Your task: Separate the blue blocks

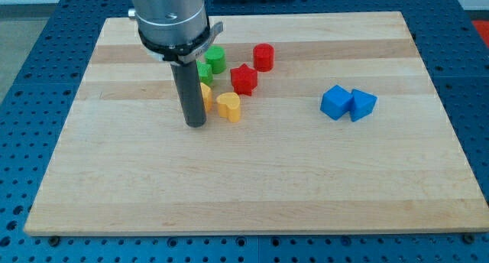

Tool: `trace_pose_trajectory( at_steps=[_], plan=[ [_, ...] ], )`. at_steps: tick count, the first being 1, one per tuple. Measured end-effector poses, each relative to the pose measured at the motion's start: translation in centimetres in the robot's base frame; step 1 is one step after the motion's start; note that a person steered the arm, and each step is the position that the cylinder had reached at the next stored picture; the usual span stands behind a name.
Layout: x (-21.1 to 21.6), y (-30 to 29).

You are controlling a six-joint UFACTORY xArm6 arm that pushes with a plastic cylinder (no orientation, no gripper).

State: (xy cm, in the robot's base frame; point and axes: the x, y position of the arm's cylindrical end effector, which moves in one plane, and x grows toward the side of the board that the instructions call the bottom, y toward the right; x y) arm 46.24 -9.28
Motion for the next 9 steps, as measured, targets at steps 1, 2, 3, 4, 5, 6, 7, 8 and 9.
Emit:
trace_pose_trajectory(
  at_steps=[1,2,3,4,5,6,7,8,9],
  plan=[
    [3.4,1.1],
    [3.6,5.3],
    [3.6,11.6],
    [3.3,17.3],
    [2.0,21.3],
    [-0.1,22.7],
    [-1.3,22.7],
    [-2.5,23.0],
    [-3.6,24.2]
  ],
)
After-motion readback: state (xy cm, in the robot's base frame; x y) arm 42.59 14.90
